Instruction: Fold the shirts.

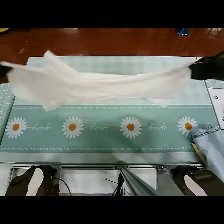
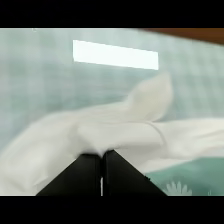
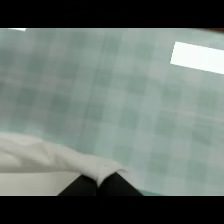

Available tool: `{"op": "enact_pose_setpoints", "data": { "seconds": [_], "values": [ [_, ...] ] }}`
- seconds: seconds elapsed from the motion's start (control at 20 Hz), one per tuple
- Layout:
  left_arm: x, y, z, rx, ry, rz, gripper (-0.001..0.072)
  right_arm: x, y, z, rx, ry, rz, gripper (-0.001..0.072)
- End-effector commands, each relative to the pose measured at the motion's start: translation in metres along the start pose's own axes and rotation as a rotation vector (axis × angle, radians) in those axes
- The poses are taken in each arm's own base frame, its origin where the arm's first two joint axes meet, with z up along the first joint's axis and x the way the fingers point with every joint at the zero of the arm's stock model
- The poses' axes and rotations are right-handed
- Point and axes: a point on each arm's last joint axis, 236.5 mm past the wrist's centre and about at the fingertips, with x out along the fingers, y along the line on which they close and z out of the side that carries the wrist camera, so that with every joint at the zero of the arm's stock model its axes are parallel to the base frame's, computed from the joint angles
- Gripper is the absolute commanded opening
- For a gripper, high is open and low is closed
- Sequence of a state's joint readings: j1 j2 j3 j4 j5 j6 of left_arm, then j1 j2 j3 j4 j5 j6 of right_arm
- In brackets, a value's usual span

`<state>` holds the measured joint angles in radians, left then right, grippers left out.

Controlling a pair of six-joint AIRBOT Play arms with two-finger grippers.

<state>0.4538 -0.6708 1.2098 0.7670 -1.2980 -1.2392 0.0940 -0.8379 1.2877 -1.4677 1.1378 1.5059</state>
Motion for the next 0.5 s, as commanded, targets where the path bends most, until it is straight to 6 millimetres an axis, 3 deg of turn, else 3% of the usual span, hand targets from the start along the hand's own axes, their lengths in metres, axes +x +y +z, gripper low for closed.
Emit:
{"op": "enact_pose_setpoints", "data": {
  "seconds": [0.0, 0.15, 0.25, 0.45],
  "values": [
    [-0.066, -0.051, 0.064, 0.086, -0.258, 0.028, 0.0027, -0.093, 0.003, 0.050, 0.026, -0.264, -0.021, 0.0035],
    [-0.110, -0.090, 0.095, 0.188, -0.397, 0.028, 0.0027, -0.171, 0.006, 0.093, 0.034, -0.484, -0.026, 0.0035],
    [-0.142, -0.120, 0.110, 0.266, -0.486, 0.026, 0.0027, -0.212, 0.010, 0.111, 0.026, -0.584, -0.024, 0.0035],
    [-0.206, -0.182, 0.123, 0.421, -0.640, 0.023, 0.0026, -0.265, 0.015, 0.123, 0.051, -0.680, -0.008, 0.0035]
  ]
}}
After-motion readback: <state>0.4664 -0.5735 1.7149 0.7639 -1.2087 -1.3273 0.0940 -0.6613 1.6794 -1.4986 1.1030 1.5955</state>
